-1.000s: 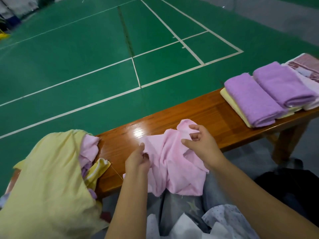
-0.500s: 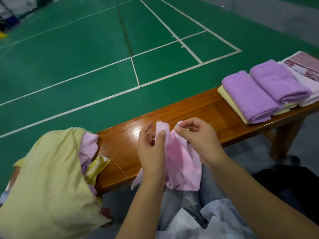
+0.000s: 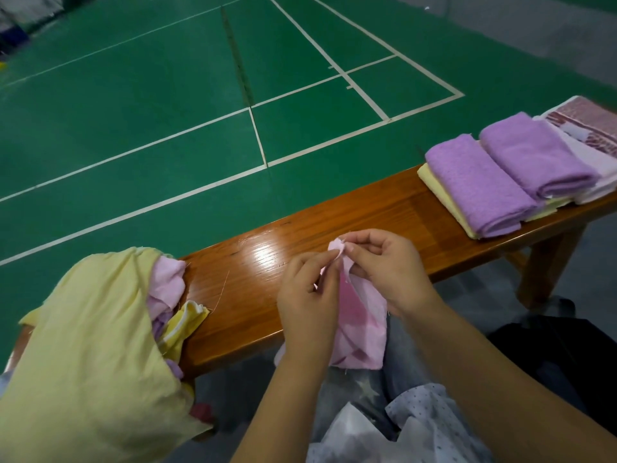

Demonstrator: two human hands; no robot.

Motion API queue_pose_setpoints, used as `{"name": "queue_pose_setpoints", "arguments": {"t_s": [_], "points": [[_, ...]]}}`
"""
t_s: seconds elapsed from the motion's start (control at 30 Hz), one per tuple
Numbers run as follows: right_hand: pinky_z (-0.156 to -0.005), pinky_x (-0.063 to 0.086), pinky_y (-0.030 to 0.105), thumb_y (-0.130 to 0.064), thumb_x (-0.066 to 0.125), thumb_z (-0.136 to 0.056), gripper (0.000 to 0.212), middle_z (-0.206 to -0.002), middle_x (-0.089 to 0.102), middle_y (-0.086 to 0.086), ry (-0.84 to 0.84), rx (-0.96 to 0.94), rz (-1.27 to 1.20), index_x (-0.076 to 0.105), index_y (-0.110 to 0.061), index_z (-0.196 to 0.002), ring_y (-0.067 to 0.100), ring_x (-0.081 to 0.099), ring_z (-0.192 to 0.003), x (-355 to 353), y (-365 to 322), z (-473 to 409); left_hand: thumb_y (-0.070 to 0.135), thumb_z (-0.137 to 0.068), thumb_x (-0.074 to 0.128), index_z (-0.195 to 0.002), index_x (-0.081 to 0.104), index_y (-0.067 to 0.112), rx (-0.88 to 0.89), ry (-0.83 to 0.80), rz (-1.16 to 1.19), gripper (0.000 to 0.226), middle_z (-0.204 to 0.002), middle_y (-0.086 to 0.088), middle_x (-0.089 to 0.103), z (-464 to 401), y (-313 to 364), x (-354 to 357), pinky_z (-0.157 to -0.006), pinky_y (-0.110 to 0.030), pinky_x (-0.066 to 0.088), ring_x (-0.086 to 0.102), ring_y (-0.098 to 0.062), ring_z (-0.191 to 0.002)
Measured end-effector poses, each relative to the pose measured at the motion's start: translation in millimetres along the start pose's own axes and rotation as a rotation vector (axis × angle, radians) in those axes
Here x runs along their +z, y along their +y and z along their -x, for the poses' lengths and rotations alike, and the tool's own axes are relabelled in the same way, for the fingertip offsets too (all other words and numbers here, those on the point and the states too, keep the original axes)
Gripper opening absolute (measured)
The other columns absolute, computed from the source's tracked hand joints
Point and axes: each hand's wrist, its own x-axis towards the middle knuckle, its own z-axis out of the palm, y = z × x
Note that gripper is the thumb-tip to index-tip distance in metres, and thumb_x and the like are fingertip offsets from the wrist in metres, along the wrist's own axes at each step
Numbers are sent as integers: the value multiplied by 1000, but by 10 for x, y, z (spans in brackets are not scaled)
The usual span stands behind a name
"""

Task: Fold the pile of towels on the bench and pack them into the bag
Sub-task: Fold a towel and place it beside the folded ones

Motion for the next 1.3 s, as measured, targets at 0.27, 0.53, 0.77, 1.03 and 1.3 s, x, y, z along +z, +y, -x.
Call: {"name": "queue_pose_setpoints", "arguments": {"t_s": [0.27,0.53,0.77,1.03,1.3], "points": [[-72,56,18,-9,53,-96,18,-100,69,2,-96,51,-80,67,-14,-104,11,67,-90,-94,-59,-18,9,-86,68,-106,74,12,187,-36,-120,21,-98,11,59,15,-122,52,-71,-8,46,56,-3,-88],[-76,58,27,-2,60,-90,22,-101,70,3,-103,28,131,68,-20,-99,18,67,-97,-424,-32,-86,18,-93,60,-96,71,35,-175,-406,186,20,-103,11,71,-148,-108,-23,-84,-24,55,64,-6,-99],[-75,54,22,-2,49,-95,30,-105,67,-5,-264,87,186,69,-24,-97,13,62,-100,-755,-165,-17,19,-90,64,-146,31,38,26,-786,-290,68,-158,9,21,-804,-366,352,-117,-45,23,17,-16,-146],[-74,53,21,0,47,-96,29,-106,65,1,-148,185,240,67,-20,-97,15,60,-99,-1187,-158,5,27,-90,58,-124,60,31,55,-1028,-671,35,-139,1,48,-1079,-778,839,-106,-44,39,41,-26,-130],[-87,51,32,-3,46,-97,26,-111,62,4,86,173,236,64,-21,-96,19,56,-104,-1264,-27,-171,17,-95,57,-87,57,19,-213,-681,-452,8,-83,2,59,-1212,-640,485,-70,-34,52,59,-26,-84]]}}
